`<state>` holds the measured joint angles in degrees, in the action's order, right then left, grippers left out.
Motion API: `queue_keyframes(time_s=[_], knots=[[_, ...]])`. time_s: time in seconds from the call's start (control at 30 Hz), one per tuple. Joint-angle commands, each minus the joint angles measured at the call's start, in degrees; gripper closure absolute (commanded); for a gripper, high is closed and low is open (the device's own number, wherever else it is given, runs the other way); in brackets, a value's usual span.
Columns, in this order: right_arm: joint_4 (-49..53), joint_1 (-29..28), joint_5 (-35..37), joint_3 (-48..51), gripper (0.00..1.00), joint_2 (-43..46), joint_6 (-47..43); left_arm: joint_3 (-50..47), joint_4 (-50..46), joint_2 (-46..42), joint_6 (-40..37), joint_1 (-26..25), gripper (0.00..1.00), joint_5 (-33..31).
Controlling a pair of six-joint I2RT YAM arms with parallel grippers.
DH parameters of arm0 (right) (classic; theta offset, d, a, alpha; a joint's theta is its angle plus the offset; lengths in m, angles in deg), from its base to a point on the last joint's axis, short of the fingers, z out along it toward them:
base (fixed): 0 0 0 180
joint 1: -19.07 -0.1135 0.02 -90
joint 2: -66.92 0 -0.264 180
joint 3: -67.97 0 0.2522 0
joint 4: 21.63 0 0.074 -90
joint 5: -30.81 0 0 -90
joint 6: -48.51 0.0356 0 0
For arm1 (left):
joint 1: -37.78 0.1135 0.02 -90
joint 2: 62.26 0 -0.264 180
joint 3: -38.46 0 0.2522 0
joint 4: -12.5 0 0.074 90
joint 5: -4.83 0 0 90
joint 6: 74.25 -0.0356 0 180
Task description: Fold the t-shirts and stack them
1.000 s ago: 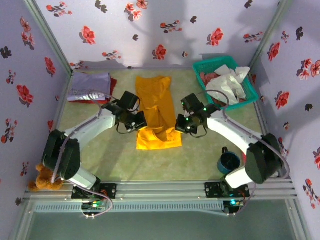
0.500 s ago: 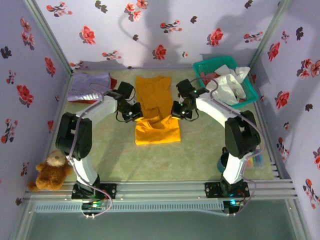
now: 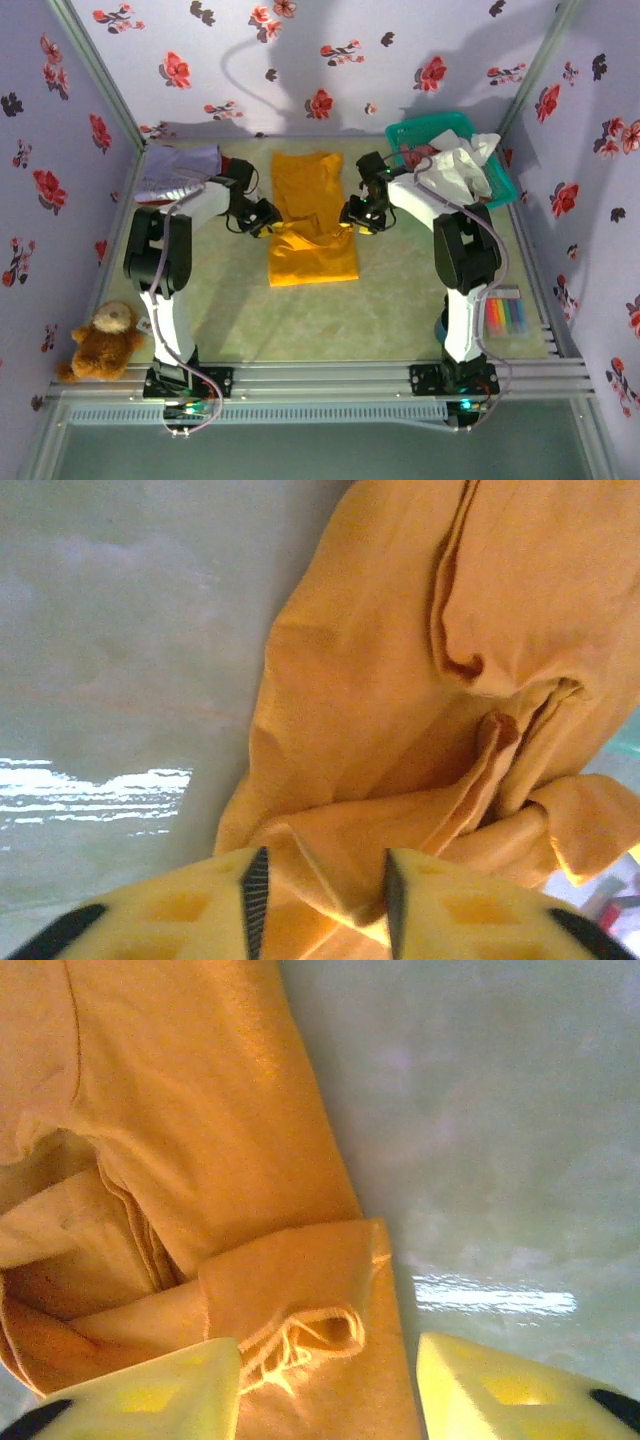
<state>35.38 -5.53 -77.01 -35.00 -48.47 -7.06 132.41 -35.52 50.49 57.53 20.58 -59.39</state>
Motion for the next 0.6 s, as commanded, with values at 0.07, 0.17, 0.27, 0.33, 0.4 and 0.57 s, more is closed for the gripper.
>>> queue_keyframes(time_s=[0.07,0.17,0.27,0.33,0.4,0.57], knots=[[1.96,0.17,1.61,4.17,0.43,9.32,-0.44,1.07,0.54,-6.01,0.14,0.58,0.54,1.2],[-0.87,-0.08,-0.13,9.85,0.42,13.26,1.07,-3.26,1.89,-9.94,0.79,-0.11,0.54,-0.5],[-5.32,-0.94,-1.66,15.05,0.42,15.45,3.11,-8.02,5.48,-11.88,1.93,-1.48,0.55,-0.36],[-5.98,-1.58,-2.01,15.58,0.43,14.77,3.06,-9.5,6.63,-11.75,2.03,-3.29,0.55,-0.36],[-5.81,-2.07,-2.19,15.08,0.43,13.66,2.76,-9.44,6.58,-10.72,1.73,-5.17,0.54,-0.34],[-6.49,-2.29,-1.01,16.25,0.43,13.33,3.63,-6.75,5.62,-6.29,0.93,-9.17,0.5,-0.98]])
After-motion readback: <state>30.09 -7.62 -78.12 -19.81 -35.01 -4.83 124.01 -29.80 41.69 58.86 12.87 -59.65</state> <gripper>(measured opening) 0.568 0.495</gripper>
